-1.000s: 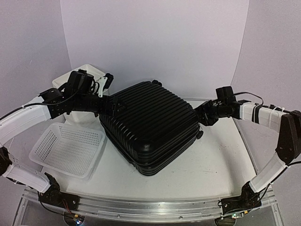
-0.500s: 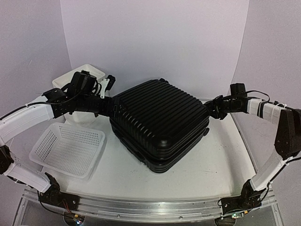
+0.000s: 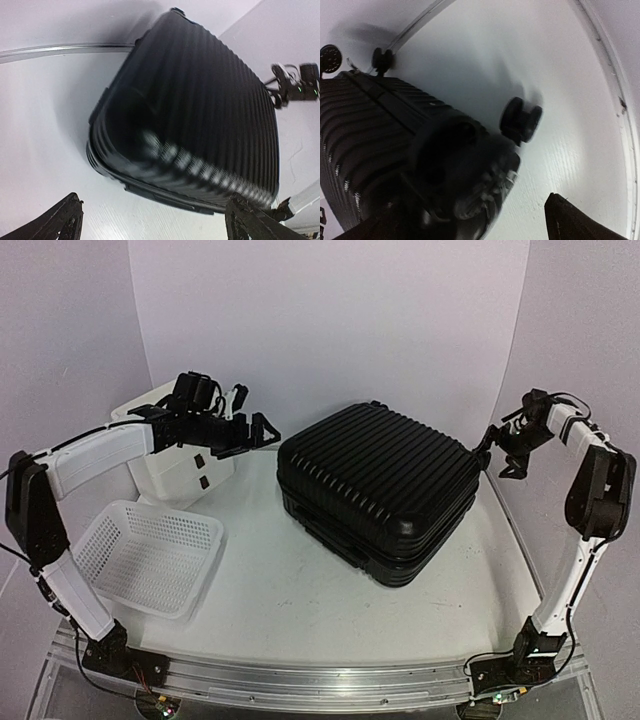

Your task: Open, take out, and arrange the luggage

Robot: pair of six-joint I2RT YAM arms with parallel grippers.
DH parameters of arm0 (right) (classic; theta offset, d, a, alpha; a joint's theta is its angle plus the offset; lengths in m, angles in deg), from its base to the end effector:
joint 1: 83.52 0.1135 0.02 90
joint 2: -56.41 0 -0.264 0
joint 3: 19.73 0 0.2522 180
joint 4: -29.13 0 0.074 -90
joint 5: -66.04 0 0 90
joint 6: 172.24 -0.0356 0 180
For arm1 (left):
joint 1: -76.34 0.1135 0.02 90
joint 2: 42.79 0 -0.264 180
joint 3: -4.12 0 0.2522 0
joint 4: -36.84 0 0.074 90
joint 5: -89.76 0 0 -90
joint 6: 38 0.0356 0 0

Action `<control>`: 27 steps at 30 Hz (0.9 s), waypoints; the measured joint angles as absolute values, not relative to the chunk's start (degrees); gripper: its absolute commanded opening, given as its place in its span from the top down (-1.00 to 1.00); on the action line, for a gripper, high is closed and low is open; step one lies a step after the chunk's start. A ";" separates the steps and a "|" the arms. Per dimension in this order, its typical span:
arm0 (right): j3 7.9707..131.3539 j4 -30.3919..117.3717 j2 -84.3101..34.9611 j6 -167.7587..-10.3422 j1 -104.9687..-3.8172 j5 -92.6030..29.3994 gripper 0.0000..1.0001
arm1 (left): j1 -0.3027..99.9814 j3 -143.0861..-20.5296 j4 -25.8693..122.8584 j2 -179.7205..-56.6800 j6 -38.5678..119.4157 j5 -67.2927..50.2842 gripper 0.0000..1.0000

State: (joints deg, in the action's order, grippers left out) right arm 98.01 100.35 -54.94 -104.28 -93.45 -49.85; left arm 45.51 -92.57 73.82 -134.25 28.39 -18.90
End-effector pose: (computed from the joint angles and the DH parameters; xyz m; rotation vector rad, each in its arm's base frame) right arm 0.4084 -0.0557 0.2915 0.6049 2.6103 0.6747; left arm 0.3114 -0.1991 0.3437 0.3425 2.2025 -0.8900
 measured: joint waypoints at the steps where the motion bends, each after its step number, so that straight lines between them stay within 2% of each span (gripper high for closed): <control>1: 98.10 102.40 -53.98 -102.36 -93.45 -46.97 -0.97 | 47.02 -94.02 72.99 -136.40 27.56 -20.67 -0.99; 6: 90.71 105.88 -43.69 -99.43 -93.72 -42.79 -0.97 | 49.82 -101.97 70.65 -145.79 27.91 -25.65 -0.99; 13: 60.62 94.38 -18.92 -110.09 -90.90 -61.46 -0.96 | 50.27 -115.77 69.62 -158.73 34.38 -34.20 -0.96; 21: 49.10 82.38 -9.20 -121.22 -71.71 -63.45 -0.96 | 50.43 -120.01 70.70 -165.58 35.62 -38.57 -0.91; 27: 45.08 77.31 -8.94 -126.81 -63.40 -58.29 -0.97 | 50.45 -115.46 68.88 -165.20 34.51 -40.78 -0.84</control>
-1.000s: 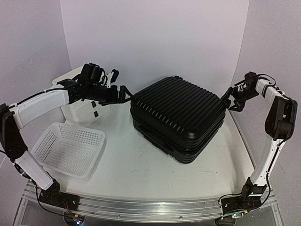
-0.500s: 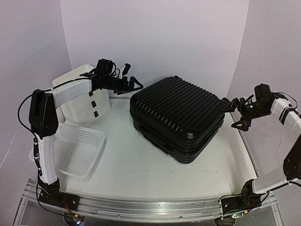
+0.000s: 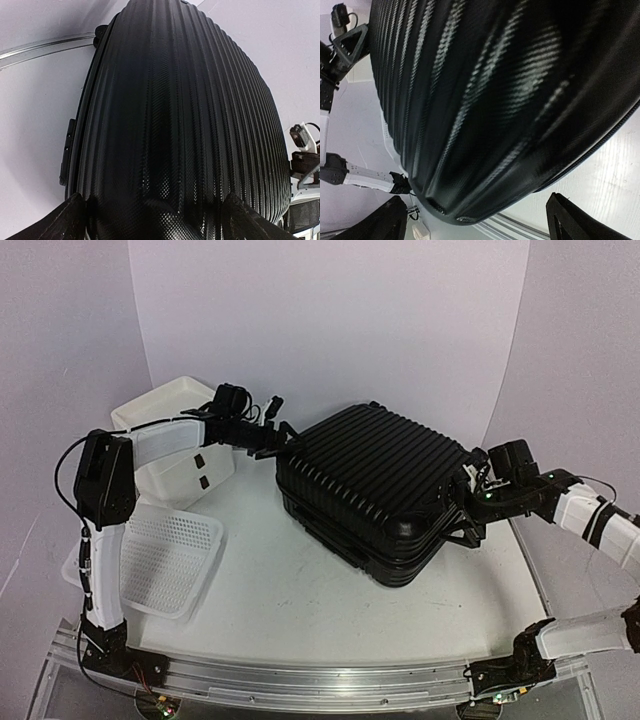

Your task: Open, take out, and arrange the luggage

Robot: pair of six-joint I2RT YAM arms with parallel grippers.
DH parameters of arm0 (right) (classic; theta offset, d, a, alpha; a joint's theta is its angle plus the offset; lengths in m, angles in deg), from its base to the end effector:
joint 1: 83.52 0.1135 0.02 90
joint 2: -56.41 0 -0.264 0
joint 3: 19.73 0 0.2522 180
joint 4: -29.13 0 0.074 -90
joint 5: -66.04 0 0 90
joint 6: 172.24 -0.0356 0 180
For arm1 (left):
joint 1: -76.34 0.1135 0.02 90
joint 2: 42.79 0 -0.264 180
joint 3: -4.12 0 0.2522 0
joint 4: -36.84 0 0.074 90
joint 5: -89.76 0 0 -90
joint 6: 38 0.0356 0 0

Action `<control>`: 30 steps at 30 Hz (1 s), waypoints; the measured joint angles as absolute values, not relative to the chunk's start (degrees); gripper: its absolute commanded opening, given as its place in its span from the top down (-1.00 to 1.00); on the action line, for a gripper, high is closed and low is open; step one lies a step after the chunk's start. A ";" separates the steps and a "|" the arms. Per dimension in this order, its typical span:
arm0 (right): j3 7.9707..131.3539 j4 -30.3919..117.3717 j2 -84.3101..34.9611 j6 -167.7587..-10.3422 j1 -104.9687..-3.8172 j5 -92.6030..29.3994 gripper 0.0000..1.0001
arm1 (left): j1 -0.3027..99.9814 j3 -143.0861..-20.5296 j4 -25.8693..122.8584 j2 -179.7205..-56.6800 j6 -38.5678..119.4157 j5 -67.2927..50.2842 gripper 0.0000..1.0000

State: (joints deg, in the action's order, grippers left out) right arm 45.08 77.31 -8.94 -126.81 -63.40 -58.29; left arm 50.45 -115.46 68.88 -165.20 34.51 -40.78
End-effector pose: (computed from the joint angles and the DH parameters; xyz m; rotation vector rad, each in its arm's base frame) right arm 0.2093 0.0981 0.2734 0.2537 2.5930 1.1969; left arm 0.4364 -0.2375 0.2662 0.5891 2.1814 -1.1894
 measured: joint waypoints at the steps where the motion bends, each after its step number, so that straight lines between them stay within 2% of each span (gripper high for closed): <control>1: 44.94 77.33 -8.94 -127.27 -63.23 -56.95 -0.97 | 50.49 -114.30 67.99 -164.50 34.11 -40.95 -0.84; 7: 45.03 79.01 -8.28 -127.53 -63.25 -48.95 -0.97 | 49.12 -106.04 66.00 -158.87 32.21 -42.20 -0.82; 17: 44.66 88.26 0.11 -124.15 -63.42 -38.66 -0.97 | 46.95 -92.57 67.15 -147.67 29.50 -42.26 -0.85; 19: 44.57 89.42 0.81 -123.93 -63.51 -38.29 -0.97 | 47.28 -89.03 67.09 -144.05 28.72 -41.17 -0.66; 22: 44.62 89.40 0.40 -123.82 -63.55 -38.51 -0.97 | 49.36 -84.64 66.54 -138.17 25.52 -38.90 -0.19; 24: 44.77 89.40 -0.02 -123.69 -63.60 -38.86 -0.96 | 50.58 -82.87 65.25 -135.87 22.81 -37.83 0.04; 26: 45.36 89.70 -0.61 -122.94 -63.60 -39.14 -0.97 | 51.61 -79.55 61.69 -133.75 20.26 -36.62 0.17; 30: 48.55 93.31 -2.66 -119.08 -63.60 -39.27 -0.97 | 51.28 -69.91 57.93 -130.43 16.96 -33.10 0.19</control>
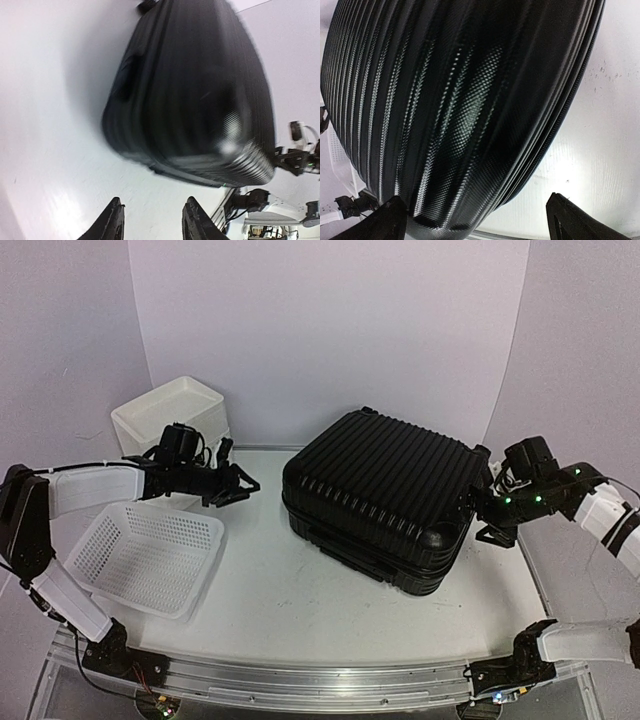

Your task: Open, take out, and arrange the luggage

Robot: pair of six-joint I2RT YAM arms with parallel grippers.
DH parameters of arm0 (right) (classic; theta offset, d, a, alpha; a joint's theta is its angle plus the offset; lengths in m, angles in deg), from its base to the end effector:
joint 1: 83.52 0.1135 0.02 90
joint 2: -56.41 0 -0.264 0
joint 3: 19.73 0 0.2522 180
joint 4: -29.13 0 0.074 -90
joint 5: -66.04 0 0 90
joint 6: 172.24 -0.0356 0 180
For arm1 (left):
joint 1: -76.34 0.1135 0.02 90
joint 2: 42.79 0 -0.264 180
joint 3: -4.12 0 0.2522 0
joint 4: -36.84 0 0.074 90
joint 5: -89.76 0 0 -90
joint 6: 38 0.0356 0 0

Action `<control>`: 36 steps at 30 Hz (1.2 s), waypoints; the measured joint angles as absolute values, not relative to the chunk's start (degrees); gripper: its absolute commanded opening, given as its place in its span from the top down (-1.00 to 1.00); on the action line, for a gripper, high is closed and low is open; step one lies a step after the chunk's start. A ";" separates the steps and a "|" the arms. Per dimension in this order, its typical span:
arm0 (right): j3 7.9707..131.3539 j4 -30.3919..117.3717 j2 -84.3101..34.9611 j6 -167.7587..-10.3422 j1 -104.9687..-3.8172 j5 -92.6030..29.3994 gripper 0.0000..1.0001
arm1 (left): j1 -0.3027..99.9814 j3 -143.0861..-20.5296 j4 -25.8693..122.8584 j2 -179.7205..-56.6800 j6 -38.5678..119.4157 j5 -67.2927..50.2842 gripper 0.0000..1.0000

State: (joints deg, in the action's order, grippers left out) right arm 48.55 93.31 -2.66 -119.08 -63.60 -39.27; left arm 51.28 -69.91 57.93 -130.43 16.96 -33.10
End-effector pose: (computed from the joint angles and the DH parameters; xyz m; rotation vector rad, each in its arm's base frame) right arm 0.1805 0.0754 0.2916 0.2775 2.6269 0.7080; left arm 0.2995 -0.1614 0.2588 0.1540 2.3238 -1.1913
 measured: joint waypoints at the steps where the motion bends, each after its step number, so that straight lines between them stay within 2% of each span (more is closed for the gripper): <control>1: 49.93 94.84 -3.25 -117.52 -63.60 -39.10 -0.96 | 51.15 -68.36 57.91 -130.15 16.67 -32.58 0.18; 3: 52.81 98.09 -4.17 -114.38 -63.60 -38.44 -0.96 | 50.80 -65.95 58.02 -130.28 15.80 -32.49 0.17; 4: 54.50 99.76 -4.61 -112.93 -63.55 -38.05 -0.97 | 50.58 -65.54 57.78 -130.71 15.19 -33.32 0.05; 6: 57.71 102.33 -5.61 -110.42 -63.47 -37.65 -0.97 | 50.38 -65.30 53.56 -132.44 12.91 -37.02 -0.40; 7: 59.46 103.30 -6.22 -109.31 -63.44 -37.59 -0.96 | 50.34 -65.12 49.82 -133.62 11.32 -39.47 -0.56; 12: 63.85 105.00 -7.93 -106.01 -62.81 -37.70 -0.97 | 50.12 -60.16 28.23 -136.94 2.46 -47.79 -0.97; 17: 64.16 106.05 -8.08 -104.85 -62.57 -37.68 -0.96 | 49.99 -56.62 17.63 -136.94 -1.67 -49.54 -0.99; 36: 63.98 106.05 -6.27 -104.52 -62.57 -37.65 -0.97 | 46.78 -55.31 2.06 -148.00 -11.44 -47.38 -0.99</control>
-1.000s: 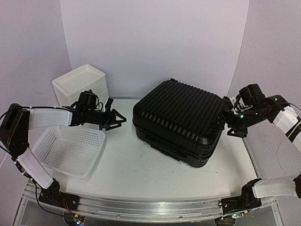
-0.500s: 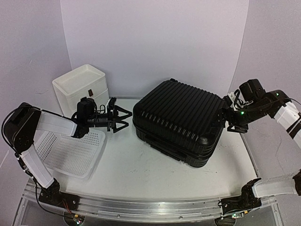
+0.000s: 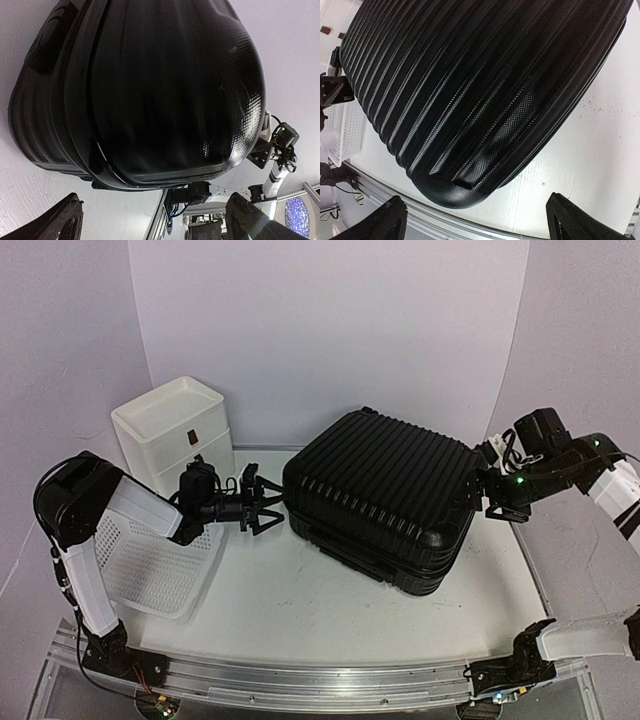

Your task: Open, take out, and arrange the luggage

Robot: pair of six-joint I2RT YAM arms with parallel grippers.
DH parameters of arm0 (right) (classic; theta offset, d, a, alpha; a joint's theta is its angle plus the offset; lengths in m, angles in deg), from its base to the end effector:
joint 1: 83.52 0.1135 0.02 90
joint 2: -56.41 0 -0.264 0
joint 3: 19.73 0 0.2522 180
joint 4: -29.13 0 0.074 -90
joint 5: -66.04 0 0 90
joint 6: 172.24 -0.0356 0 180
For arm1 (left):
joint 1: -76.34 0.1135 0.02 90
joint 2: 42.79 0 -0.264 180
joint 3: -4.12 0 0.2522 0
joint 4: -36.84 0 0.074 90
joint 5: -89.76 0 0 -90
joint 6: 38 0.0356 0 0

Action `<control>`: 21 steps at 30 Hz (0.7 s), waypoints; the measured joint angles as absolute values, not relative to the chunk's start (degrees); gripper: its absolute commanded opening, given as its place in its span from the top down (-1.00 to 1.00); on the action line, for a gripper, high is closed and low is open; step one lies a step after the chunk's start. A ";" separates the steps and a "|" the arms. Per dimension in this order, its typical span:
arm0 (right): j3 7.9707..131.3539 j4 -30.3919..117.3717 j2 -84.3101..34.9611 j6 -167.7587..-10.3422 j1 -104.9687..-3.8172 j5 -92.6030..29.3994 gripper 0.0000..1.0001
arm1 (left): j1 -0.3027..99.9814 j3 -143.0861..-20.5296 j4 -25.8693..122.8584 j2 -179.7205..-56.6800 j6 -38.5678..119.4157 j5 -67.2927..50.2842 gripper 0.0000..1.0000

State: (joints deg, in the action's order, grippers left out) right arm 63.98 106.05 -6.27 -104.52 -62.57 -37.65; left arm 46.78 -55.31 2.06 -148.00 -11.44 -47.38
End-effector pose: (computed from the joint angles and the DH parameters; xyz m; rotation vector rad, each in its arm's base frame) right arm 0.1792 0.0776 0.3486 -0.0659 2.6141 0.5869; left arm 0.3016 -0.2011 0.1688 0.1054 2.1241 -1.7976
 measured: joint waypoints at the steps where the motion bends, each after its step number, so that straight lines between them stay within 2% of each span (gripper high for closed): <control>1: 63.96 106.03 -6.22 -104.52 -62.57 -37.65 -0.97 | 46.73 -55.33 1.43 -148.18 -11.57 -47.16 -0.99; 9: 63.87 105.94 -6.14 -104.52 -62.57 -37.68 -0.97 | 46.21 -56.60 -5.74 -152.90 -14.69 -46.77 -0.97; 21: 63.59 105.66 -5.79 -104.52 -62.57 -37.65 -0.96 | 45.95 -57.17 -12.03 -155.72 -21.27 -46.70 -0.56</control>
State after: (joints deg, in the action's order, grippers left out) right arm 63.59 105.66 -5.79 -104.52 -62.57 -37.65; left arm 45.95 -57.17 -12.03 -155.72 -21.27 -46.70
